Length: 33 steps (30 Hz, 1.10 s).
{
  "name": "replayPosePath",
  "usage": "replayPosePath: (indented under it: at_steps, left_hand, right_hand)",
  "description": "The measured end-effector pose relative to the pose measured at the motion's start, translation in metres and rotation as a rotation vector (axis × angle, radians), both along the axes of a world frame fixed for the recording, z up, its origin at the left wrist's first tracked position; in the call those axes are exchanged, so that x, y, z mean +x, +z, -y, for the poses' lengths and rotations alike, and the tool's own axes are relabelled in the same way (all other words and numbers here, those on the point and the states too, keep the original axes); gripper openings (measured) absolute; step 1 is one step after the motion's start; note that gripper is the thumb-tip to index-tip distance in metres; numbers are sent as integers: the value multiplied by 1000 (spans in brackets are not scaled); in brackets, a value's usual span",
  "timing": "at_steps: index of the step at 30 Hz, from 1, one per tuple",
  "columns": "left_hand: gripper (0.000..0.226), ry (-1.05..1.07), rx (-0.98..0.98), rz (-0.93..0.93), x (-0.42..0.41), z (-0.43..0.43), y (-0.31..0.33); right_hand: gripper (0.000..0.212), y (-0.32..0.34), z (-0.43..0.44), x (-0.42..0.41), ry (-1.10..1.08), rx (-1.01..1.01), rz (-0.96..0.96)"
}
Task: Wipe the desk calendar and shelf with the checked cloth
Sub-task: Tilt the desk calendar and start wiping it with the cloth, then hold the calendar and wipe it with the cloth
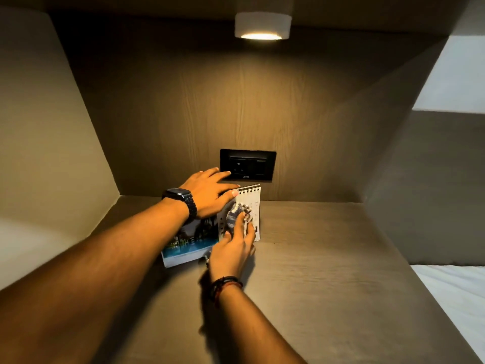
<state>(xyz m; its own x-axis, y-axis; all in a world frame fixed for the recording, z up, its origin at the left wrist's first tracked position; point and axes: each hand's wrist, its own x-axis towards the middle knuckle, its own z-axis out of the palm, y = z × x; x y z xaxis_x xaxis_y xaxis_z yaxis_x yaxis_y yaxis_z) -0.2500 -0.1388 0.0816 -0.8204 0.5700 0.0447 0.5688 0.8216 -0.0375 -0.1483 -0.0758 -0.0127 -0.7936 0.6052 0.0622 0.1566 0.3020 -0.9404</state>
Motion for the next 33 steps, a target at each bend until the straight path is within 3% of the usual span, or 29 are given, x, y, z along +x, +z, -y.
replayPosePath:
  at_steps: [6, 12, 17, 23, 30, 33]
  left_hand:
    - [52, -15, 22, 47, -4, 2, -1]
    - [53, -12, 9, 39, -6, 3, -3]
    - [64, -38, -9, -12, -7, 5, -5]
    - [72, -26, -11, -8, -10, 5, -7]
    - [75, -33, -17, -16, -11, 5, -8]
    - [76, -34, -16, -16, -10, 5, -7]
  right_hand:
    - [60, -9, 8, 7, 13, 104, 45]
    - [60, 11, 0, -9, -111, -169, 53]
    - [57, -8, 38, 17, 70, 32, 111]
    - [58, 4, 10, -3, -127, -315, 111]
    - [59, -3, 36, 8, -4, -101, 104]
    - [58, 2, 22, 1, -98, -239, 119]
